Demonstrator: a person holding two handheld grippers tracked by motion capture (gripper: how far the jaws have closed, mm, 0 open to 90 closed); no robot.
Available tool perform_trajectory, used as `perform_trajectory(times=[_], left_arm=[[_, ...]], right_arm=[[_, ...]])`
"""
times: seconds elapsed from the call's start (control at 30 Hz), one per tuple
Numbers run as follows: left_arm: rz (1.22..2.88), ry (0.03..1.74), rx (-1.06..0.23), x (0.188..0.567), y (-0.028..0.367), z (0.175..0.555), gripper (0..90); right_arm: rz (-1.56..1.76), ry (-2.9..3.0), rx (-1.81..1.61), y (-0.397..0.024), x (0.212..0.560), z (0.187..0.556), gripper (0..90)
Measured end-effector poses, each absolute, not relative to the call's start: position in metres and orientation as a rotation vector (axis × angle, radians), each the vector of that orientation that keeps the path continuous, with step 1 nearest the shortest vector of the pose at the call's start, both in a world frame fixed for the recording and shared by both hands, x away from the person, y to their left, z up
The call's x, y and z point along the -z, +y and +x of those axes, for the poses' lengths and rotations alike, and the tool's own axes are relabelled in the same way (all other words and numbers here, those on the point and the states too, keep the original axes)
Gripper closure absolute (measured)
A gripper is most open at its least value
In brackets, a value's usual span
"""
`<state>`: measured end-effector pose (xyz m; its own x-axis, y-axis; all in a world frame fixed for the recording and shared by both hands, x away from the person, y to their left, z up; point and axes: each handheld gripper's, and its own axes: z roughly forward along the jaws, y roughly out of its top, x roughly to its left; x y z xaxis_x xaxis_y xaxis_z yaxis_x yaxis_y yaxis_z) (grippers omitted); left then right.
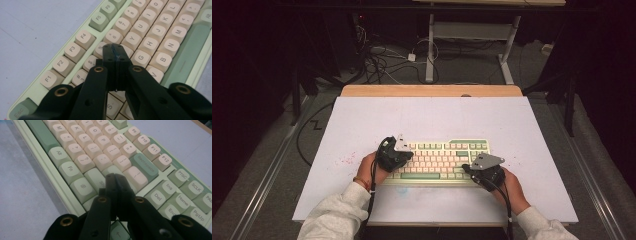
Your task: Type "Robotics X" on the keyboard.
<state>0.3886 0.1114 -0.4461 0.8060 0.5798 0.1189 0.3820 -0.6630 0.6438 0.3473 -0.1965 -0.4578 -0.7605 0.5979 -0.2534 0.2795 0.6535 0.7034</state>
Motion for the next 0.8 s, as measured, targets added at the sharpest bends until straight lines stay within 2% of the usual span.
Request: perform_trajectory(times=[0.6, 0.8], left_arm=[[2.382, 0.705, -0.418, 0.451, 0.108, 0.39, 87.7], [2.345, 0.682, -0.469, 0.439, 0.113, 0.382, 87.6]], right_arm=[[0.685, 2.4, -0.914, -0.197, 0.458, 0.347, 90.0], [0.696, 2.414, -0.928, -0.197, 0.456, 0.347, 90.0]])
